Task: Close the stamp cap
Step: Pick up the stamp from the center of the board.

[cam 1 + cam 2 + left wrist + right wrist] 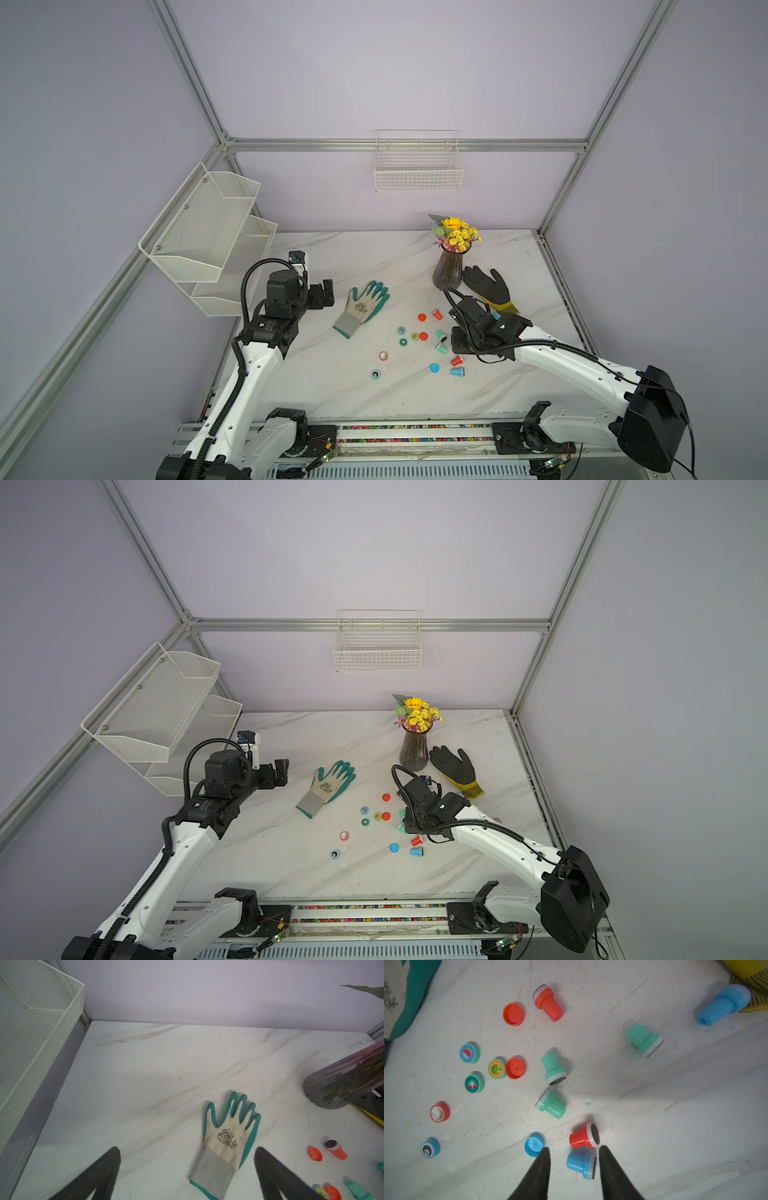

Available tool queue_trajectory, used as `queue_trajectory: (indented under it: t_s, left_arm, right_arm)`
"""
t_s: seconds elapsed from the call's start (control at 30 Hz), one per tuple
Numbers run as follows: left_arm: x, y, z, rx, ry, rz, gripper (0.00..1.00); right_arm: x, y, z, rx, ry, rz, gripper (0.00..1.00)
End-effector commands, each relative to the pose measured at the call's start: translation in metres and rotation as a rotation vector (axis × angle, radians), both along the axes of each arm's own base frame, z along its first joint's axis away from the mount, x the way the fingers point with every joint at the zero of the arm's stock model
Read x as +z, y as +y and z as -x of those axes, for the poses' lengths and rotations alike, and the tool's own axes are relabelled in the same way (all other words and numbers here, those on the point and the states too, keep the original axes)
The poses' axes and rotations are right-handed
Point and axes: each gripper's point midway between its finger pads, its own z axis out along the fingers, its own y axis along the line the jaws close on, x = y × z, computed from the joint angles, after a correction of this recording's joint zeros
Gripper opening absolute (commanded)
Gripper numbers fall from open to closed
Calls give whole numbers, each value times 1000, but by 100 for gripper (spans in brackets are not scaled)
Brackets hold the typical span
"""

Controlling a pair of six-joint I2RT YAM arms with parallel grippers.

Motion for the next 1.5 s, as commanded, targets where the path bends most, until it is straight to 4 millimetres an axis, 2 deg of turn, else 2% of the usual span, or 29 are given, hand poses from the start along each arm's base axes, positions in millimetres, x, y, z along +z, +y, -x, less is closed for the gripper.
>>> queue_trajectory:
  t_s: [0.0, 0.13, 0.3, 0.43, 0.53, 0.77, 1.0, 1.23, 1.47]
  left_arm:
    - [16, 0, -1, 5, -29, 1, 100]
    - [13, -1, -2, 0, -19, 2, 100]
    - [11, 0, -2, 3, -9, -1, 100]
    - [10, 0, -4, 5, -4, -2, 100]
    - [7, 0, -5, 7, 8, -4, 100]
    - [2, 0, -7, 8, 27, -7, 100]
    - [-1, -1, -8, 4, 39, -4, 100]
    - [-2, 0, -9, 8, 43, -8, 100]
    - [-3, 0, -9, 8, 46, -8, 100]
  right_arm:
    - [2, -18, -22, -42, -39, 72, 43]
    - [0, -44, -53, -151, -28, 51, 41]
    - [-3, -90, -85, -362, -50, 33, 41]
    - [-25, -120, -102, -513, -27, 18, 42]
    - [-43, -133, -109, -592, 11, 37, 42]
    - [-59, -141, -120, -652, 1, 48, 41]
    - [-73, -143, -119, -656, 19, 72, 40]
    - [-85, -144, -117, -650, 38, 84, 33]
    - [-86, -144, -113, -644, 39, 82, 26]
